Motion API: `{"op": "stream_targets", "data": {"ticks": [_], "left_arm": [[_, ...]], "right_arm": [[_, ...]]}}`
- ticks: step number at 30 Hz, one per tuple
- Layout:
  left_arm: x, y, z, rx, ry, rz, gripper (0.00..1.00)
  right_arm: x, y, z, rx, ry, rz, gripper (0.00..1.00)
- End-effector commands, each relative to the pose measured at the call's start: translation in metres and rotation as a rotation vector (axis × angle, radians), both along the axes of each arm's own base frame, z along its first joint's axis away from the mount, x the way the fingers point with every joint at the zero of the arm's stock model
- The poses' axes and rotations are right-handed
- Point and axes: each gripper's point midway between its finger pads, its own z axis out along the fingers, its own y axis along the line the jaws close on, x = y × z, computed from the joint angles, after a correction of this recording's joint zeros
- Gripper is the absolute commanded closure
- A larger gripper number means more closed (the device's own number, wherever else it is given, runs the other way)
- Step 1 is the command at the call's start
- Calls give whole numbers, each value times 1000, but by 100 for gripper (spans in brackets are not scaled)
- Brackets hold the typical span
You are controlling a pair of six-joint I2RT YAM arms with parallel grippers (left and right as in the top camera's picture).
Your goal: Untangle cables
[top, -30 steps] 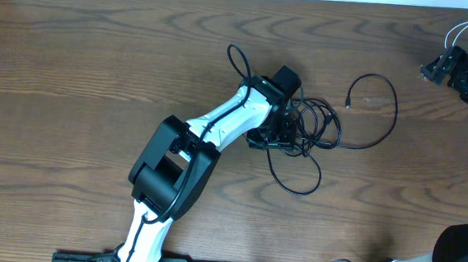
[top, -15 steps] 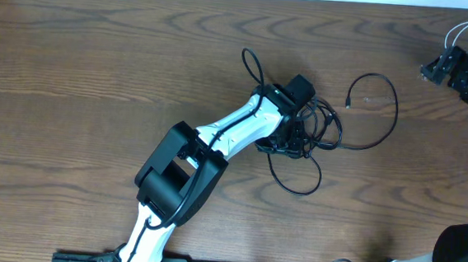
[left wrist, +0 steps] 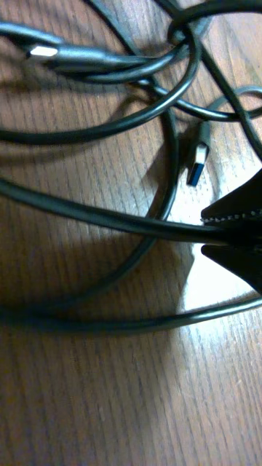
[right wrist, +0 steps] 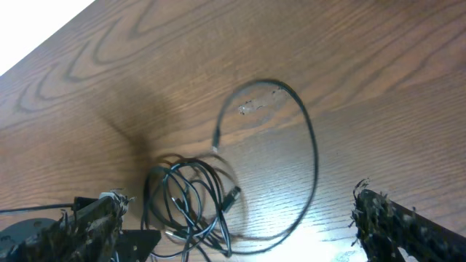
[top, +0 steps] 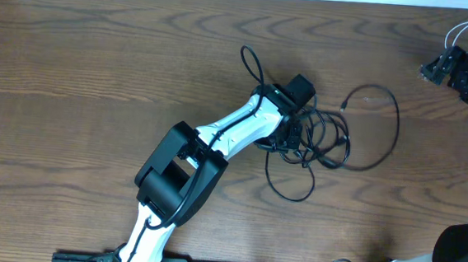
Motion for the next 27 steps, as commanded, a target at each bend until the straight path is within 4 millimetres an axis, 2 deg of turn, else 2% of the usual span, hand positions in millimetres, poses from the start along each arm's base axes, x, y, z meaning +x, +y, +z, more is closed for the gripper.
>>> {"op": "stream_targets", "data": {"ticks": [1, 4, 7, 8, 11, 14, 19, 25, 27], "left_arm": [[15, 9, 30, -14, -84, -41, 92], [28, 10, 79, -84, -204, -91, 92], [40, 14, 146, -180, -359, -88, 93], [43, 17, 175, -223, -425, -75, 93], [44, 27, 243, -322, -582, -50, 93], [35, 37, 300, -408, -718, -37, 92], [22, 54, 355, -490, -851, -16, 92], [18, 81, 399, -575, -927, 48, 92], [17, 84, 409, -616, -925, 39, 93]], "right_arm": [[-2, 2, 0, -7, 2, 16, 1], [-1, 7, 0, -7, 1, 28, 1], [0, 17, 0, -7, 1, 53, 1], [1, 22, 0, -7, 1, 68, 1], [3, 39, 0, -7, 1, 110, 1], [5, 60, 0, -9, -3, 172, 1], [5, 95, 0, -19, -14, 290, 1], [3, 131, 1, -19, -22, 381, 1], [3, 143, 3, -4, -34, 412, 1]]}}
